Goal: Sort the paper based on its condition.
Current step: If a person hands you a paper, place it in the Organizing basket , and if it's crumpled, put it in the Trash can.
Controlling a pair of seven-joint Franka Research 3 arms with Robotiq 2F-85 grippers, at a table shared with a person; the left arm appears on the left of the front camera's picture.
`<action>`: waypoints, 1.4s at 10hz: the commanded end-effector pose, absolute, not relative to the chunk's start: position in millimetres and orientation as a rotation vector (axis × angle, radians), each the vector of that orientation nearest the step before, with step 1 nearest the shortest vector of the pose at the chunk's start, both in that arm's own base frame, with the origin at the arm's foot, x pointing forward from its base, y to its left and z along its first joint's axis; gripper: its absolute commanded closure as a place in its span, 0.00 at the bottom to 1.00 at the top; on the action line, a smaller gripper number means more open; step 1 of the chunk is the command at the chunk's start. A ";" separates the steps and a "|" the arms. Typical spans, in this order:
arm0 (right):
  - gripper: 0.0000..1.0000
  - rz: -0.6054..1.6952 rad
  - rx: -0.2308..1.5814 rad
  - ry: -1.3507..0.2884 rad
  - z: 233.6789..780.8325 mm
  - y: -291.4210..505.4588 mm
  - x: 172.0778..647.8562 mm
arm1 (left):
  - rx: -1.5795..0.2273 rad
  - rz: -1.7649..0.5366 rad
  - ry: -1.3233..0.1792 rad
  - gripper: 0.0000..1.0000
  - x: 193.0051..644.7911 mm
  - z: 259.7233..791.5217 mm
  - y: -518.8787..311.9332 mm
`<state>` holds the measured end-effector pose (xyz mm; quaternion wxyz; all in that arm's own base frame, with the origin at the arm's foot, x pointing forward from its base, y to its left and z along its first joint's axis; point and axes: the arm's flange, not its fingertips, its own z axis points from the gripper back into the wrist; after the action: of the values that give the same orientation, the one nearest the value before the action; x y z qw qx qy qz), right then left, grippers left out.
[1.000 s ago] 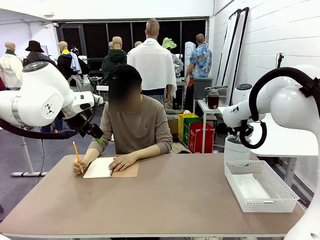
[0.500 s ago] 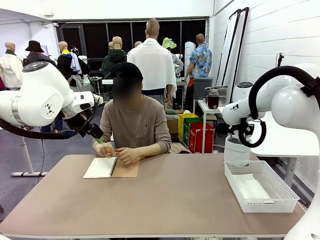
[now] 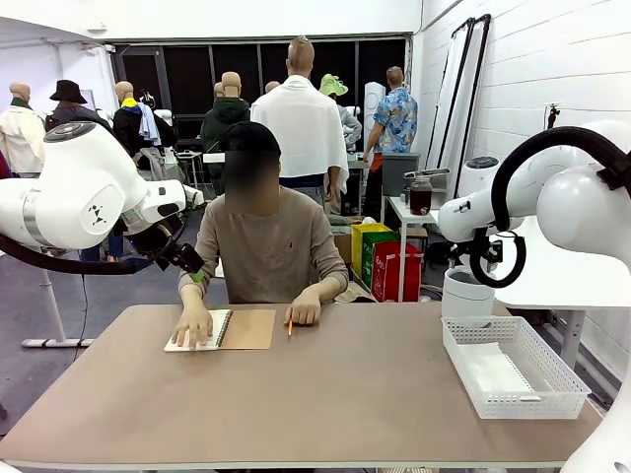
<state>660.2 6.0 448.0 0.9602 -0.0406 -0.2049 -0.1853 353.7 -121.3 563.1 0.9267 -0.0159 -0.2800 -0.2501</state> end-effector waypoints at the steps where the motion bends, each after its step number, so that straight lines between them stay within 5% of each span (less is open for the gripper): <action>1: 0.00 -0.379 -0.075 -0.441 452.5 2.9 661.5 | -0.031 -0.515 -0.574 0.00 353.5 562.8 -119.7; 12: 0.00 -0.380 -0.080 -0.432 452.2 2.7 660.6 | -0.031 -0.515 -0.574 0.00 353.5 562.8 -119.7; 14: 0.00 -0.238 -0.007 -0.455 468.2 42.4 638.8 | -0.031 -0.515 -0.574 0.00 353.5 562.8 -119.7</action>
<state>655.5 25.5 462.9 0.9624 -0.0277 -0.2202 -0.1564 353.7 -121.4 563.1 0.9267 -0.0159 -0.2800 -0.2502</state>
